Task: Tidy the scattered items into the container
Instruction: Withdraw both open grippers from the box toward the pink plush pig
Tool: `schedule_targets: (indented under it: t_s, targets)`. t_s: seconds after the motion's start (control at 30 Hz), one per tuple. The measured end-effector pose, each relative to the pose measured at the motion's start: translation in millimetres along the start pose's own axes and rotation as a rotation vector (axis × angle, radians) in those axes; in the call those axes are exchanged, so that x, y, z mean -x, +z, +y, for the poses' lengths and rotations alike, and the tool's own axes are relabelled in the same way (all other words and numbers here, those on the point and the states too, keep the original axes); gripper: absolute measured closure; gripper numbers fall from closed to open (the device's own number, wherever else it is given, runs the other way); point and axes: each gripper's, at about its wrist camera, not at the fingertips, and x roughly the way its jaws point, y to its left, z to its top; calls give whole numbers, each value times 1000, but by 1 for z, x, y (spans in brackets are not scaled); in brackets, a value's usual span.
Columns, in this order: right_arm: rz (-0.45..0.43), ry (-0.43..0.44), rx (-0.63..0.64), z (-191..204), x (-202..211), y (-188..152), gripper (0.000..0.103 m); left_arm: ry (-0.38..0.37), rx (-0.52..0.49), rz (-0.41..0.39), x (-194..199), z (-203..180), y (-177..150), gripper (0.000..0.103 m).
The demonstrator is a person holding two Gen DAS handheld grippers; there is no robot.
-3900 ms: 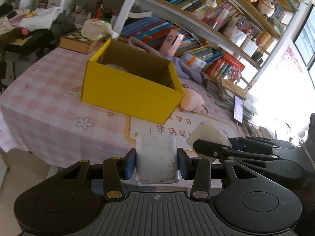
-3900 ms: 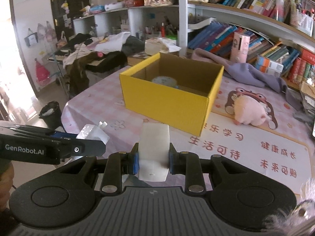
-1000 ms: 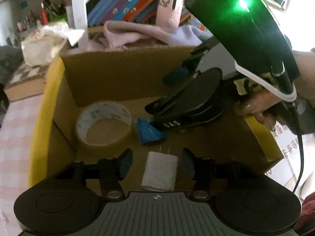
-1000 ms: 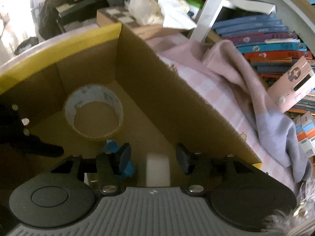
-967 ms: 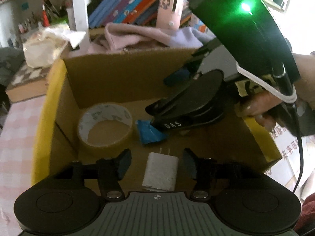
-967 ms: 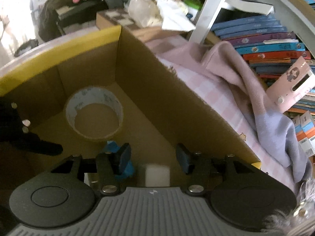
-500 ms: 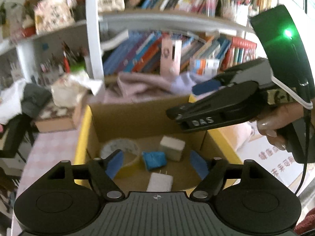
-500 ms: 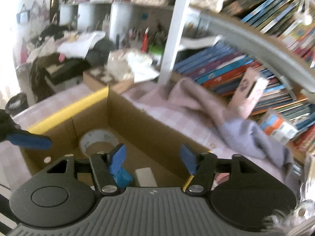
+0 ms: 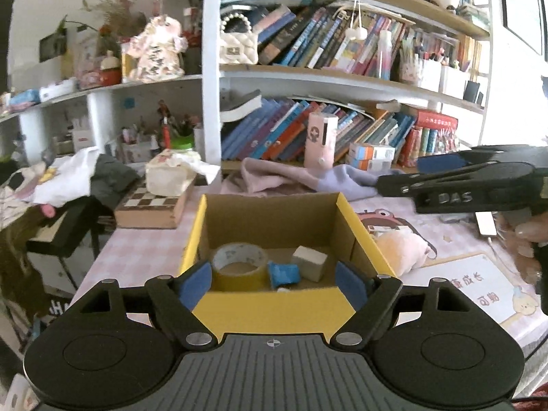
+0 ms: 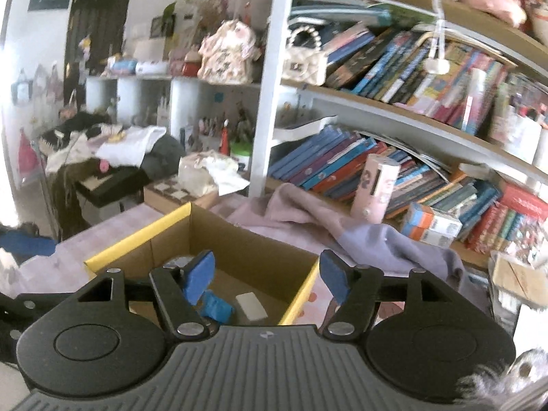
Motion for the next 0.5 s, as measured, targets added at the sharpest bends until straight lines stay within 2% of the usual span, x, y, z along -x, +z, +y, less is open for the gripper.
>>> schedule_targets:
  t_s: [0.13, 0.27, 0.5]
  targets:
    - [-24, -30, -51, -2, 27, -13, 33, 33, 35, -17, 21, 1, -11, 19]
    - [-31, -60, -95, -1, 50, -29, 29, 32, 57, -14, 37, 0, -22, 19]
    - [41, -82, -135, 6, 77, -67, 28, 34, 71, 13, 55, -6, -45, 18]
